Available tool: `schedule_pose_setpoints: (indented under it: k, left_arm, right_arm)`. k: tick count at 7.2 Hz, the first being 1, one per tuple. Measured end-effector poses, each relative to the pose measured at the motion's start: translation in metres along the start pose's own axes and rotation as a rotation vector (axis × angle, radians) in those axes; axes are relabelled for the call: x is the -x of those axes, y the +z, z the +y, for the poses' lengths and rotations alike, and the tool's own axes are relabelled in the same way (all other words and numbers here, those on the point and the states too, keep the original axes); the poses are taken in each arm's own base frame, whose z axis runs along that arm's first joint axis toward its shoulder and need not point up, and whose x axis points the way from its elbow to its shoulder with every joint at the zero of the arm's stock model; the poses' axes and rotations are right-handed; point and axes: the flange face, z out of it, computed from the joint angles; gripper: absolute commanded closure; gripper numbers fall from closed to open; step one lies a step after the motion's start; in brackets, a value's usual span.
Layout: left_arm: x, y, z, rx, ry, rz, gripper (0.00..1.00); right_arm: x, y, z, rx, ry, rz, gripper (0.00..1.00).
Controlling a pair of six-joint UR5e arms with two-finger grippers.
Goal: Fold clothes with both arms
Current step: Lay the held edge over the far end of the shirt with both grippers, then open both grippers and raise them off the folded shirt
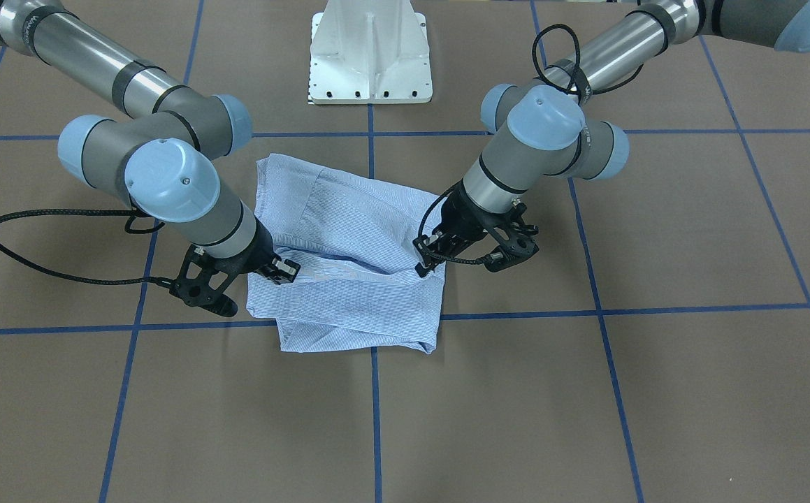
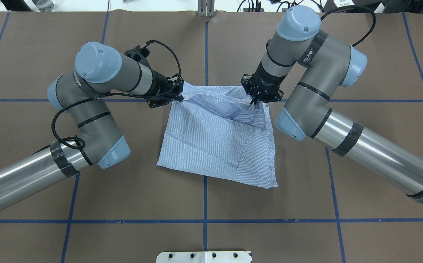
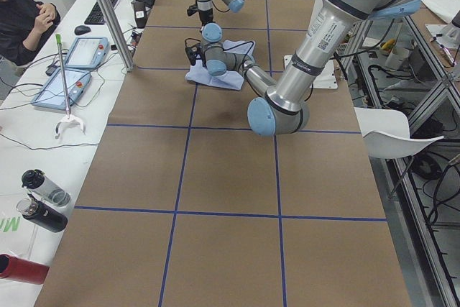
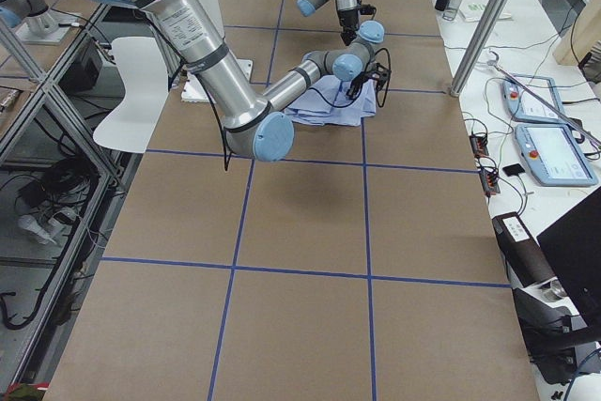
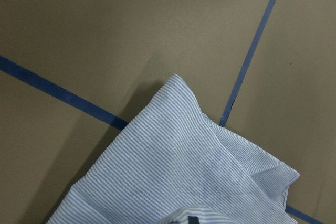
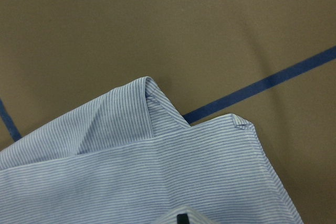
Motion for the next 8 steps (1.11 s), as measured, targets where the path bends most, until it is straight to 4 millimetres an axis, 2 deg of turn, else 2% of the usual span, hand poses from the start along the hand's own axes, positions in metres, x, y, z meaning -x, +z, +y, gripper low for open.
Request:
schedule_pose_setpoints:
  k: [1,2,4,5,6,8]
  left_arm:
    - [-0.004,-0.003,-0.002,-0.003,-0.001,0.006,0.12]
    - [-0.011,-0.010,-0.010,-0.015,-0.006,0.016,0.02]
    - [-0.018,-0.034,-0.046,-0.040,-0.026,0.023,0.02]
    - [-0.015,-0.046,-0.065,-0.033,-0.036,0.016,0.02]
    - [-0.009,-0.052,-0.076,-0.027,-0.043,0.009,0.01]
    - [-0.001,-0.055,-0.084,-0.024,-0.021,-0.001,0.01]
  right_arm:
    - [0.001,-0.001,0.000,-0.001,-0.002,-0.004,0.00]
    - [0.003,-0.008,-0.003,-0.002,-0.007,-0.022,0.00]
    - [0.004,-0.038,-0.014,0.012,-0.012,-0.081,0.00]
    - [0.007,-0.050,-0.013,0.022,-0.023,-0.104,0.00]
    - [0.010,-0.052,-0.005,0.025,-0.060,-0.120,0.00]
    - [0.015,-0.032,0.016,-0.044,-0.274,-0.139,0.00]
